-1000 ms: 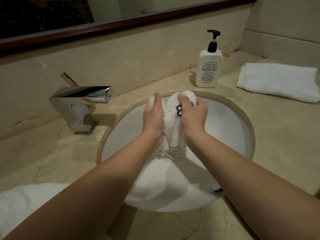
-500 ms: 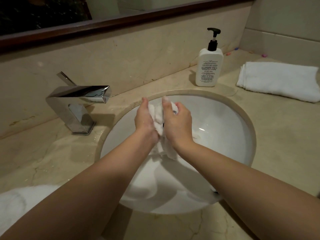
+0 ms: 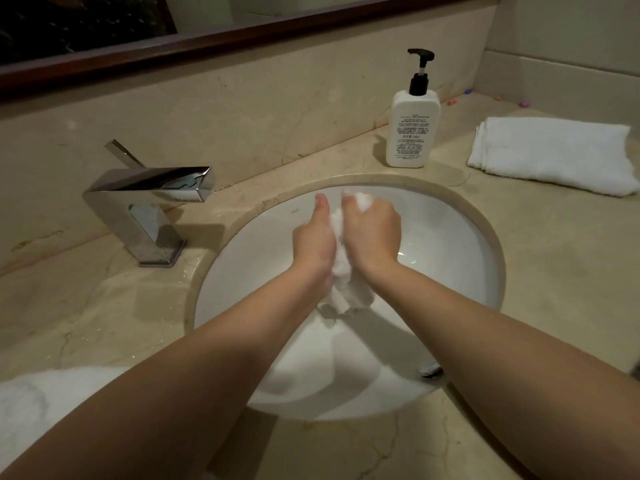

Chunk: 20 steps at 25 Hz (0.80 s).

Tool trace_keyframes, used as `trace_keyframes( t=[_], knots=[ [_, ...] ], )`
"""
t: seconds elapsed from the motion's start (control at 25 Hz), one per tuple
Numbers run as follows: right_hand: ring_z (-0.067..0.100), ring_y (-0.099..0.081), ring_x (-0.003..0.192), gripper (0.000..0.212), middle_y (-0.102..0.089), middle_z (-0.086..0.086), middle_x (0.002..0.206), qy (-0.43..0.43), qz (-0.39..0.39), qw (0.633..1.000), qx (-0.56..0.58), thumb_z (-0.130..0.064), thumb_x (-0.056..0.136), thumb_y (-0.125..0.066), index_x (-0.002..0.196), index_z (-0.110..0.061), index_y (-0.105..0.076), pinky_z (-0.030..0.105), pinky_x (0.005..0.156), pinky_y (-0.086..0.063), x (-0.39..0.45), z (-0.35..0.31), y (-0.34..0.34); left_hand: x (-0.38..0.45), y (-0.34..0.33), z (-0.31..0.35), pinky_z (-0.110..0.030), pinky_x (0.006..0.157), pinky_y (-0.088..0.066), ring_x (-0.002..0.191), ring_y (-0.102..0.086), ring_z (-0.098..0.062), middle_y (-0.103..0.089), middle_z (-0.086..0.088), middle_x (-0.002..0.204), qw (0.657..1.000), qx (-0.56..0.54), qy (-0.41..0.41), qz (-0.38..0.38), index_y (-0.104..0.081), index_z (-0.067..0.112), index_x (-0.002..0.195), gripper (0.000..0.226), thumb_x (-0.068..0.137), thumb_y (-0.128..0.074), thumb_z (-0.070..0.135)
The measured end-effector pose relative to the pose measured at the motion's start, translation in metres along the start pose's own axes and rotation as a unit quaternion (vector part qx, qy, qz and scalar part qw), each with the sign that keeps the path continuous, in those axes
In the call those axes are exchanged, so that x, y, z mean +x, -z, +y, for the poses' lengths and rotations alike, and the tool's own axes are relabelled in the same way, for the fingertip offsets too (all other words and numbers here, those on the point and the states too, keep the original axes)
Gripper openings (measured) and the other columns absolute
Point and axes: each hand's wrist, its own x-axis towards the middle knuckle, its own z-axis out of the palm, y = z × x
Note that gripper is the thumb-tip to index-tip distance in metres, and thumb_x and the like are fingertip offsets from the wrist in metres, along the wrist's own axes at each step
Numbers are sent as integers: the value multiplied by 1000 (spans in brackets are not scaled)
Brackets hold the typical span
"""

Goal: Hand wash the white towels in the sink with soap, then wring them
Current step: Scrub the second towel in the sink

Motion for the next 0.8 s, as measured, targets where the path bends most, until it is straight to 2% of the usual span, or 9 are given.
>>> trace_keyframes(
  t=[0.12, 0.2, 0.28, 0.32, 0.4, 0.56, 0.68, 0.72, 0.8],
  knots=[
    [31, -61, 73, 36, -62, 5, 67, 94, -93, 991, -29, -36, 95, -52, 66, -17, -59, 34, 61, -37, -25, 2, -9, 5, 10, 5, -31, 66, -56, 63, -71, -24, -71, -6, 70, 997, -62, 49, 6, -67, 14, 74, 59, 96, -51, 66],
    [32, -60, 70, 37, -58, 6, 63, 39, -58, 997, -17, -37, 93, -49, 63, -16, -56, 31, 60, -31, -7, 3, -6, 0, 5, 5, -36, 71, -60, 71, -73, -25, -74, -11, 78, 998, -46, 35, -10, -71, 9, 85, 64, 94, -50, 69],
    [32, -61, 70, 39, -61, 10, 66, -9, -22, 1000, 14, -38, 96, -52, 66, -13, -58, 32, 60, -34, 2, 4, -1, -2, 1, 2, -42, 76, -58, 79, -71, -26, -70, -11, 82, 1000, 8, -16, -9, -72, 7, 97, 69, 92, -50, 72],
    [28, -58, 66, 39, -59, 7, 64, 15, -37, 999, 25, -36, 97, -54, 65, -14, -56, 33, 58, -34, -3, 6, -1, -2, 1, 0, -44, 79, -58, 81, -72, -26, -70, -11, 84, 1000, 7, -14, 1, -73, 5, 100, 73, 89, -51, 74],
    [21, -54, 60, 42, -55, 1, 59, 63, -96, 992, 44, -34, 98, -56, 59, -18, -52, 35, 55, -37, -16, 7, -4, 1, 3, -1, -38, 76, -59, 77, -73, -26, -73, -8, 81, 998, -48, 30, -16, -75, 9, 91, 70, 89, -51, 74],
    [26, -57, 68, 46, -58, 3, 63, 1, -42, 998, 49, -38, 100, -55, 59, -18, -50, 33, 58, -36, -2, 6, 2, 2, -1, -8, -41, 82, -61, 86, -76, -30, -78, -13, 93, 999, -27, 18, -21, -76, 10, 99, 68, 94, -47, 71],
    [23, -52, 60, 50, -51, -2, 56, 53, -98, 992, 55, -41, 98, -57, 54, -20, -44, 35, 57, -37, -18, 7, -3, 5, 3, -7, -33, 70, -59, 77, -74, -28, -75, -15, 84, 996, -75, 52, -20, -73, 12, 77, 67, 94, -48, 71],
    [24, -52, 60, 52, -50, -2, 55, 58, -97, 992, 56, -44, 97, -57, 54, -19, -43, 35, 57, -38, -17, 8, -3, 4, 3, -6, -32, 69, -58, 77, -74, -27, -75, -16, 85, 994, -87, 59, -25, -73, 11, 79, 66, 95, -48, 70],
    [27, -51, 61, 54, -49, -1, 55, 29, -60, 997, 42, -48, 98, -55, 54, -19, -42, 36, 59, -38, -5, 8, 2, 0, -2, -6, -37, 80, -59, 88, -76, -30, -78, -16, 96, 996, -55, 50, -44, -75, 9, 96, 68, 94, -47, 71]
  ],
)
